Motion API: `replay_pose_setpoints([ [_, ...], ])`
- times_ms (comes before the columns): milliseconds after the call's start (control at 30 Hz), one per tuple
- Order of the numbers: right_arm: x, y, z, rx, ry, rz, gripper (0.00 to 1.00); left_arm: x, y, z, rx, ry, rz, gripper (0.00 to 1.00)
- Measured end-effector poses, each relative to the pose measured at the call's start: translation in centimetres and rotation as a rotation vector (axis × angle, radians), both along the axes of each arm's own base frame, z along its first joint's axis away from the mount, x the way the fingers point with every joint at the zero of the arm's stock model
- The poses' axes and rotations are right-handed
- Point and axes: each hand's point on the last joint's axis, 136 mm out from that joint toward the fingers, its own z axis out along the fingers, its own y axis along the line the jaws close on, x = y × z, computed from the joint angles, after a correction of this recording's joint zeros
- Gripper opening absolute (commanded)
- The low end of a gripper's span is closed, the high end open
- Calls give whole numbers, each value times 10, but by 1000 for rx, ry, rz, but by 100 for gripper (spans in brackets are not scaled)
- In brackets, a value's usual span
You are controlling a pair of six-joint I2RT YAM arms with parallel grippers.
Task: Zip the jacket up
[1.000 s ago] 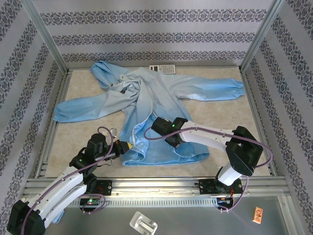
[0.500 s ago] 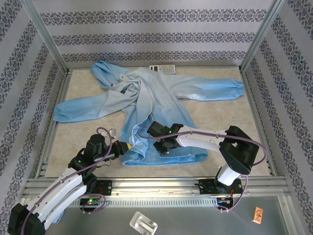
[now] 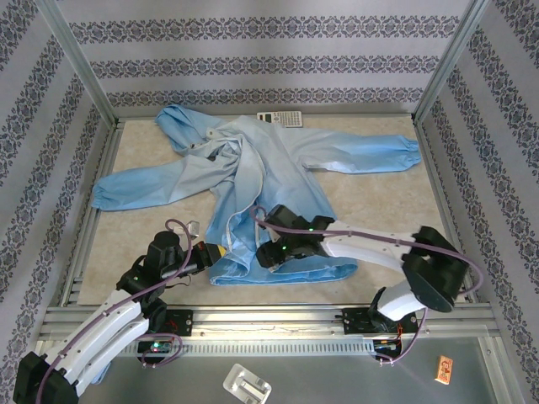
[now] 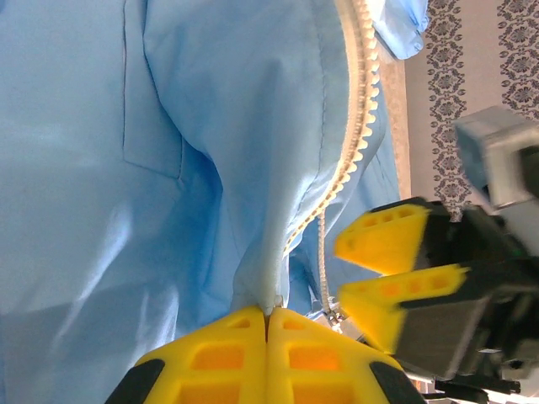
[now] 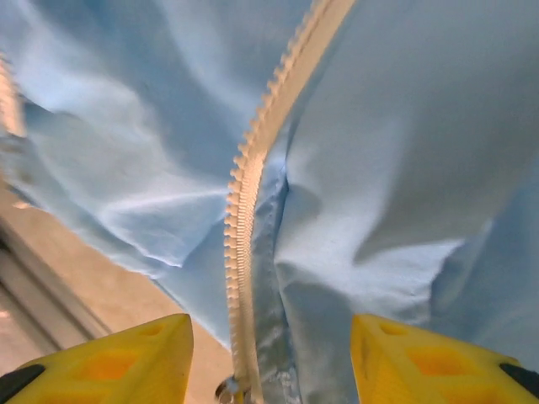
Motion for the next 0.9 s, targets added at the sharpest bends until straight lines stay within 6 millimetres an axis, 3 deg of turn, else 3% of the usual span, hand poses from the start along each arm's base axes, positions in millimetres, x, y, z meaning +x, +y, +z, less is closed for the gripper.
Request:
replay_pose_setpoints([
  [167, 15, -21, 24, 113, -13, -107, 54, 0, 0, -7, 13, 27, 0, 0],
  [267, 15, -32, 19, 115, 8, -151, 49, 0, 0, -10, 19, 38, 0, 0],
  [400, 5, -38, -3, 93, 86, -187, 51, 1, 0, -12, 24, 48, 0, 0],
  [600, -13, -32, -38, 64, 210, -203, 56, 2, -1, -11, 21, 43, 0, 0],
  [900, -30, -7, -49, 67, 263, -145, 57, 1, -1, -11, 21, 42, -1, 0],
])
